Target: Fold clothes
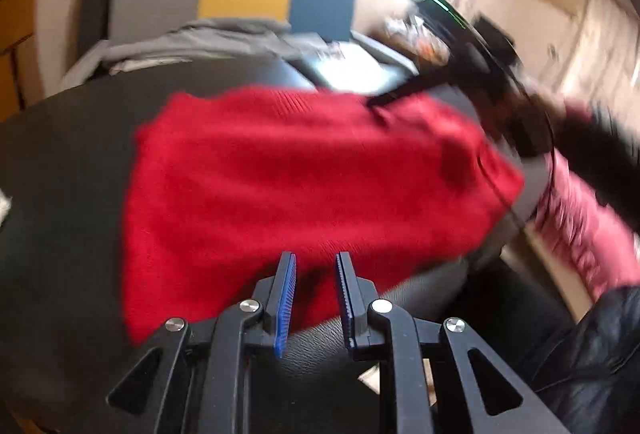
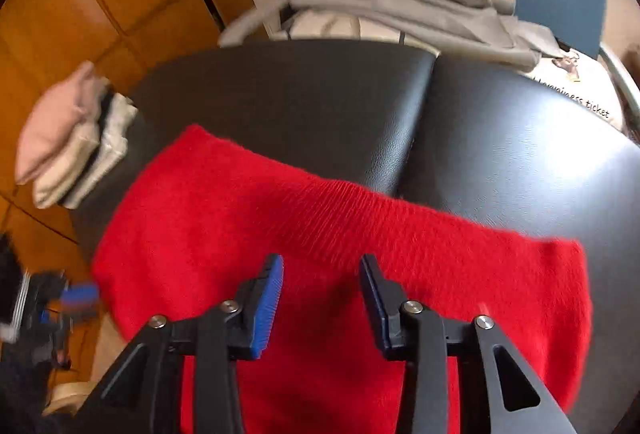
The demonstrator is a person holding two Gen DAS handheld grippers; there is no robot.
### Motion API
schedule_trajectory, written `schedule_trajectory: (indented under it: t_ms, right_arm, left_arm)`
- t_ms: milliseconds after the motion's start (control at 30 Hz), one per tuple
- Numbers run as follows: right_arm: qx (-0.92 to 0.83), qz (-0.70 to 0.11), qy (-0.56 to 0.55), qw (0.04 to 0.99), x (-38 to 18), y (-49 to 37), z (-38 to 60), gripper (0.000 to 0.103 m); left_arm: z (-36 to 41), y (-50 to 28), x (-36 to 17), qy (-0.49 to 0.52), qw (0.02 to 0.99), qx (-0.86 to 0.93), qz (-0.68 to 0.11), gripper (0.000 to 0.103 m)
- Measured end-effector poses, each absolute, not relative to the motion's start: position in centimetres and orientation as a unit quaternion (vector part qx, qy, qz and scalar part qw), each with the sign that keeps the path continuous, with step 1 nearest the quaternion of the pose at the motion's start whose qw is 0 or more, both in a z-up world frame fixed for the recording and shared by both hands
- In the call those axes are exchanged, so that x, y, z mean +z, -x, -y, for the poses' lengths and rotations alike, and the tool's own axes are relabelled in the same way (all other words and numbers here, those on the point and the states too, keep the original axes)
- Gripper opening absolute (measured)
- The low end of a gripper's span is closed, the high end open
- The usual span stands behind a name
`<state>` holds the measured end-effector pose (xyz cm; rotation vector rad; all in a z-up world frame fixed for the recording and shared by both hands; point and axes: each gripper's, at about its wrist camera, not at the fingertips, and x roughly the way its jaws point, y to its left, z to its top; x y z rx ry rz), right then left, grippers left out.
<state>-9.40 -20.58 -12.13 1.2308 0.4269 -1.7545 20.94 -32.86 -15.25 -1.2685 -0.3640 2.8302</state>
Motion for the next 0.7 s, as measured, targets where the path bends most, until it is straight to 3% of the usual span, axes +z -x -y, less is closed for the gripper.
schedule_trajectory:
  t_ms: [167,300,500,700]
  right_arm:
    - [-0.702,-0.206,-0.513,0.449,-14.4,11.3,22.1,0.036]
    - [-0.719,-0.21,-0.493,0.442,-13.3,12.4,21.6,0.006]
    - [-0.737,-0.219,-0.479,0.424,-14.0,13.5,22.1,0.0]
    - [-0.745,-0.234,-0.476,0.404,-16.4,14.2,23.4,0.001]
  left_arm:
    - [30.9,-20.8,-16.9,0.423,0.017,0.901,0.097,0.02]
    - [30.9,-21.1,-17.2,0.423,0.037,0.899,0.108,0.02]
    - [29.8,-21.2,-16.9,0.454,0.076,0.887,0.04,0.02]
    - [29.9,-20.4,-15.9,0.465,0.085,0.88,0.042,0.02]
